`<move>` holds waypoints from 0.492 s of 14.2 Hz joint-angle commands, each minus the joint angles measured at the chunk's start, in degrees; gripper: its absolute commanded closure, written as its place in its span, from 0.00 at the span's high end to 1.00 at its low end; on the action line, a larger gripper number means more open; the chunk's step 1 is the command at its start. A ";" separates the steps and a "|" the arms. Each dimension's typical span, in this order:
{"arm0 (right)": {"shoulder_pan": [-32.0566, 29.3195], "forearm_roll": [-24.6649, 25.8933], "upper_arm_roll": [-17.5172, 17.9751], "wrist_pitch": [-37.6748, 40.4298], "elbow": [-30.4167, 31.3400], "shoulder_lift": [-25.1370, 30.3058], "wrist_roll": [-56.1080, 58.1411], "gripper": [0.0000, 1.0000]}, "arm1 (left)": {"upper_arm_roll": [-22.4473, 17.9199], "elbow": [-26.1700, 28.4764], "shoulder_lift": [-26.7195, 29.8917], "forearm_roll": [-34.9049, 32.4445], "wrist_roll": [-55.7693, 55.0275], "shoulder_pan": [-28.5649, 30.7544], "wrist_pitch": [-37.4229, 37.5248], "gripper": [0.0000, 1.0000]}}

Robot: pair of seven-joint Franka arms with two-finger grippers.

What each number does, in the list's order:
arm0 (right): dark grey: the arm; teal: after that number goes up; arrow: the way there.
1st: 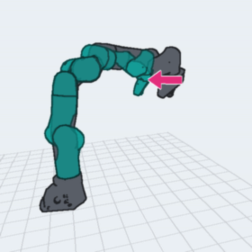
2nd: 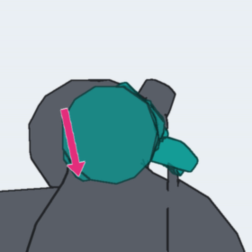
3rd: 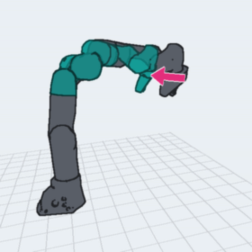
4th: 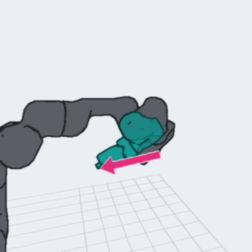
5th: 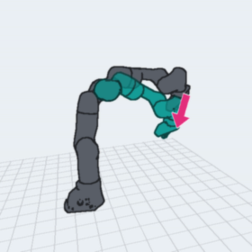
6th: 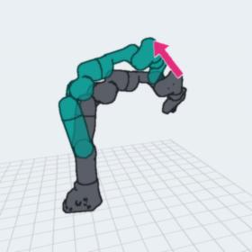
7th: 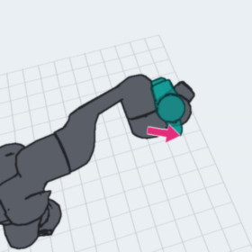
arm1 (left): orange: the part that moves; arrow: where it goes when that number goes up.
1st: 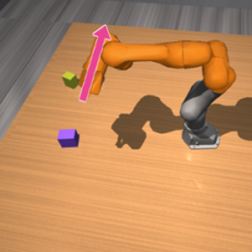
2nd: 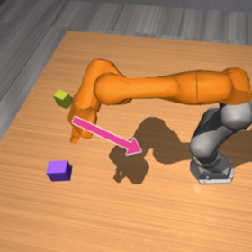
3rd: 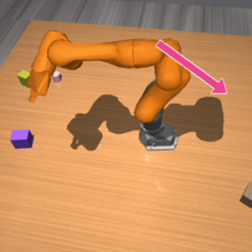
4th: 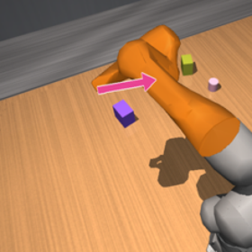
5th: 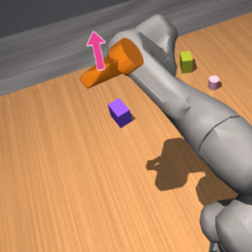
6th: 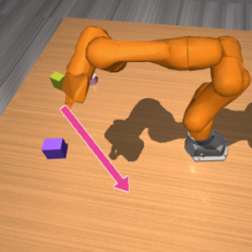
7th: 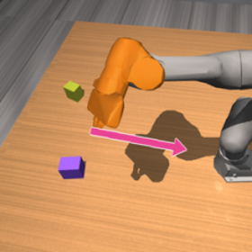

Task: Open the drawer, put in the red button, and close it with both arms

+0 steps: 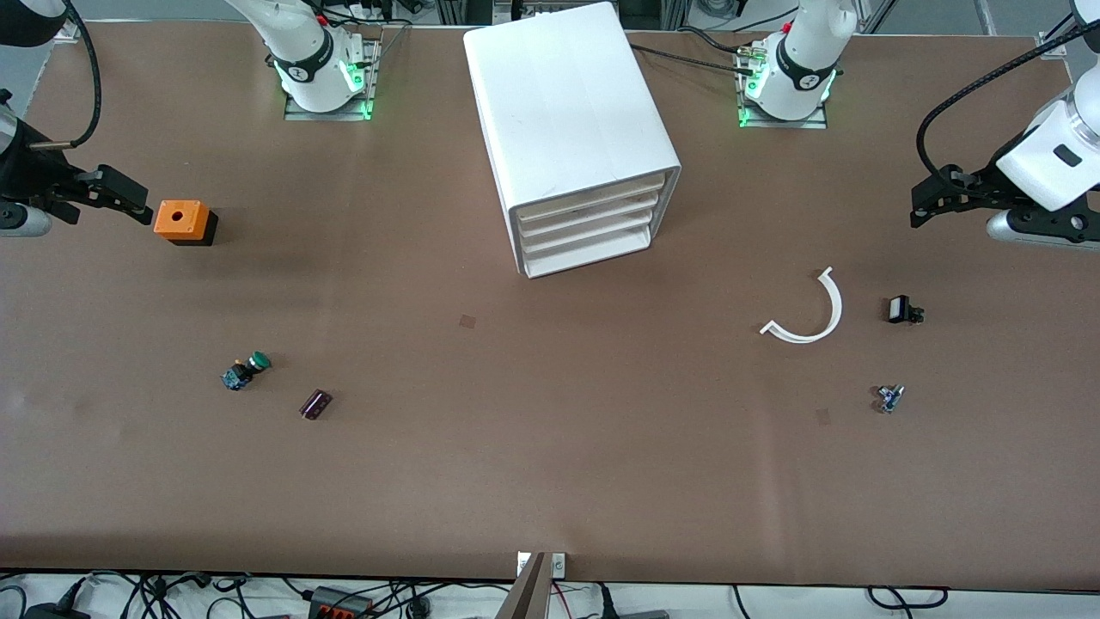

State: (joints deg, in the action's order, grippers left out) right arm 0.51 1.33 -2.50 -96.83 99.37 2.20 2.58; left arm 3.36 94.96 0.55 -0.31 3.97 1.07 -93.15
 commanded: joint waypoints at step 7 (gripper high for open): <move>-0.60 -0.10 0.57 0.94 0.65 0.70 -0.30 1.00 | 0.33 -0.30 0.25 0.66 0.60 0.25 1.39 1.00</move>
State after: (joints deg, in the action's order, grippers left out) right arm 0.51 1.33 -2.50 -96.60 99.37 2.19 2.58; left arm 3.41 94.96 0.55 -0.26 3.97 1.06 -92.86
